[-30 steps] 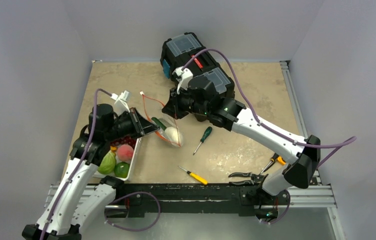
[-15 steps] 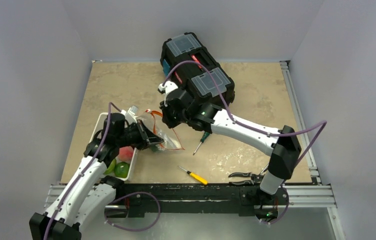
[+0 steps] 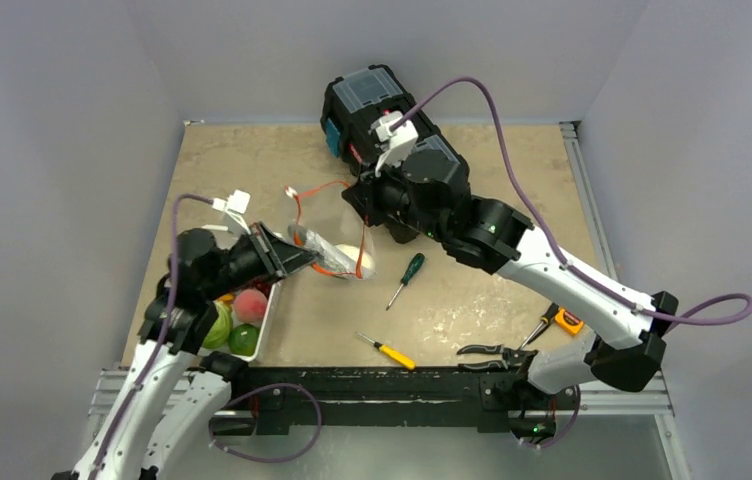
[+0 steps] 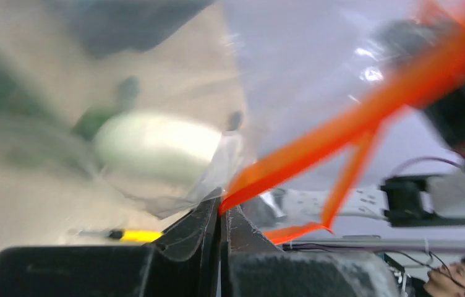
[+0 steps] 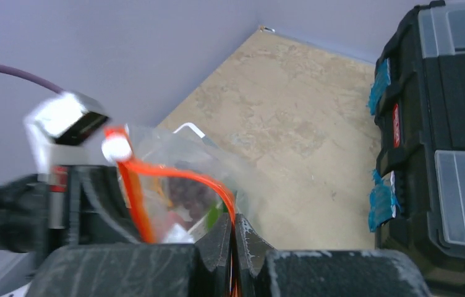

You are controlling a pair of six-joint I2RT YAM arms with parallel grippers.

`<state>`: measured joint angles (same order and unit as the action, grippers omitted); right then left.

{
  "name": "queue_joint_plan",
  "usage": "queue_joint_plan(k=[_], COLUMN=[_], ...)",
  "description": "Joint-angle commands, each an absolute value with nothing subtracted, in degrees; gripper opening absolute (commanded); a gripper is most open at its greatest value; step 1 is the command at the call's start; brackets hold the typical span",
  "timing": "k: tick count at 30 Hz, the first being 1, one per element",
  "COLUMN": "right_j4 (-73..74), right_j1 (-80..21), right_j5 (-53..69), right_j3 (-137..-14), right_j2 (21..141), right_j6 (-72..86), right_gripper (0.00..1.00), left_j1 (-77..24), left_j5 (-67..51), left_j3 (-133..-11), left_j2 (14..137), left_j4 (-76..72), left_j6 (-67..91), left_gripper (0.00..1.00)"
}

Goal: Place the food in the zip-top bag and seal the zipper

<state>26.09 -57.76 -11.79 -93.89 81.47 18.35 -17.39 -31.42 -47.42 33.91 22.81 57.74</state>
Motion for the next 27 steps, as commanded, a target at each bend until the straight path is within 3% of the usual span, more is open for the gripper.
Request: queue_joint_plan(k=[1, 6, 12, 21, 27], right_j4=[24.2, 25.9, 26.9, 21.0, 22.7], right_j1=[-57.8, -57.8, -57.8, -57.8, -57.8], right_j5=[-13.6, -18.2, -18.1, -12.4, -14.3], right_j3=[-88.0, -88.5, -91.8, -83.7, -88.5], right_j2=[87.5, 87.5, 82.9, 87.2, 85.5], right_j6=[18.8, 18.2, 16.3, 19.4, 17.7], right_gripper=[0.00, 0.00, 0.00, 0.00, 0.00], left_j1=[-17.3, -17.5, -17.5, -17.4, -17.4], left_j5=[-30.0, -36.4, -29.8, -32.4, -28.6], left_j3=[-35.1, -37.4, -49.7, -35.2, -48.9], left_j2=[40.6, 45.2, 40.0, 41.6, 38.3], left_j4=[20.3, 14.1, 27.4, 23.1, 33.2], left_j6=[58.8, 60.2, 54.0, 55.1, 49.5], left_gripper=[0.00, 0.00, 0.00, 0.00, 0.00])
